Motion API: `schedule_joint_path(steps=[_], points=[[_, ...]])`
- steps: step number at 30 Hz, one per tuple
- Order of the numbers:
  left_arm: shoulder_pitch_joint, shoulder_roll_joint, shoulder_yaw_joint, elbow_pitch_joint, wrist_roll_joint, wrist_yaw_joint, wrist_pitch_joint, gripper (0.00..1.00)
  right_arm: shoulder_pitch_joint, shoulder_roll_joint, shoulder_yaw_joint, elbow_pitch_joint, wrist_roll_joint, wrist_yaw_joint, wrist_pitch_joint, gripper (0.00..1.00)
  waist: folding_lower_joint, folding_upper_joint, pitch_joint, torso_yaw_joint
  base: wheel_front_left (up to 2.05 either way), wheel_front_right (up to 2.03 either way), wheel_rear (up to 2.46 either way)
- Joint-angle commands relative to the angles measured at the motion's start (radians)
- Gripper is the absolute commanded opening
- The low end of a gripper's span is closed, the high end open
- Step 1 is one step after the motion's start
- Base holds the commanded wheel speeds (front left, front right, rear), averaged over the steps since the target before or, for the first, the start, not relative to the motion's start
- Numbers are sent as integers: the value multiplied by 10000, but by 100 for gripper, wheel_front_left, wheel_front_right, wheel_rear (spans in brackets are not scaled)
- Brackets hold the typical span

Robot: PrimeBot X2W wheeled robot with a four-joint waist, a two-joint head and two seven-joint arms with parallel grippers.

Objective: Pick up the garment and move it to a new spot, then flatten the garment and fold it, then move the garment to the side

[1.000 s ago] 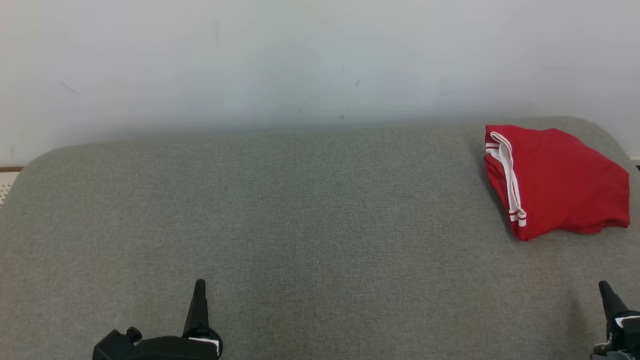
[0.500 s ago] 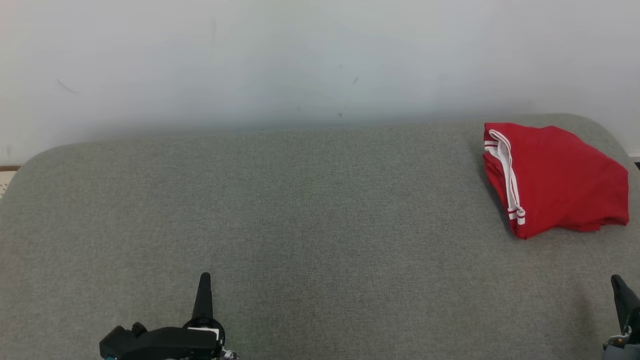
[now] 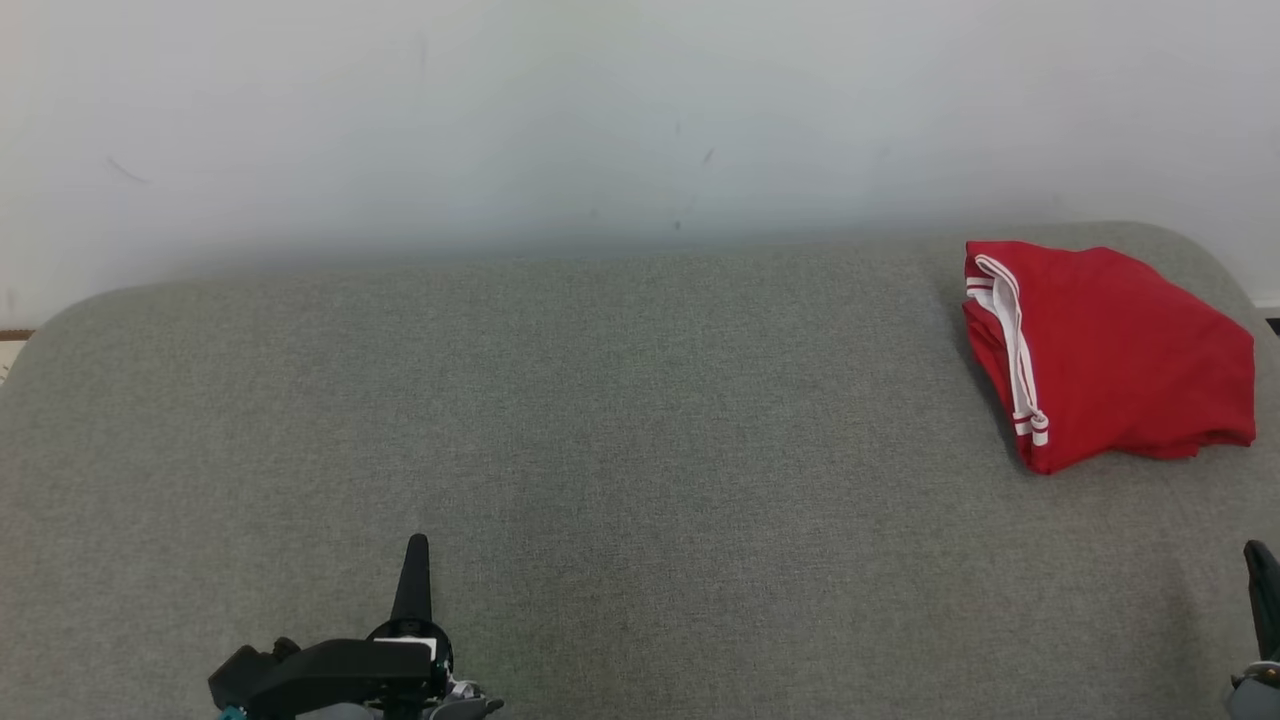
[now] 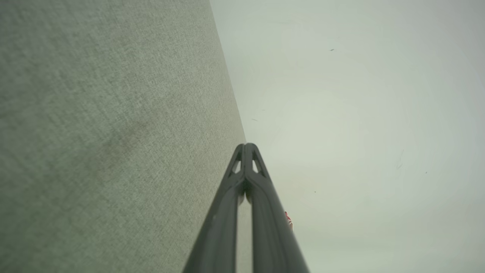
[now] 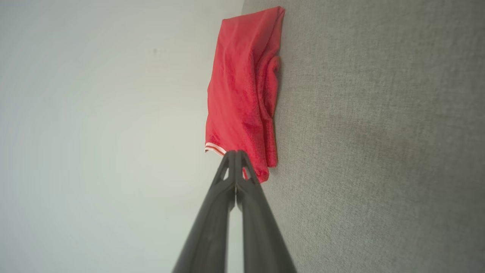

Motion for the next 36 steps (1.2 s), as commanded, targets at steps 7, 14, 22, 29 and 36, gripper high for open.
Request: schedule_joint_path(steps=[7,14,22,29,36], points=[[-366,-13,-203,200,-812,-111,-61,0,-308,-144,-364,176,714,4,328,0,0,0,34,-24,0,0,0],[-531,-31,-355,355,-1386,-192,-65,0,-403,-192,-628,329,1227,4,561,0,0,0,65,-46,0,0,0],[-683,-50,-483,506,-1926,-262,-69,0,-531,-239,-869,467,1736,4,794,0,0,0,95,-68,0,0,0],[-736,-63,-549,581,-2168,-298,-51,0,-583,-250,-982,530,1972,4,887,0,0,0,114,-81,0,0,0],[-734,-63,-548,578,-2168,-298,-51,0,-579,-251,-972,530,1980,4,883,0,0,0,114,-81,0,0,0]])
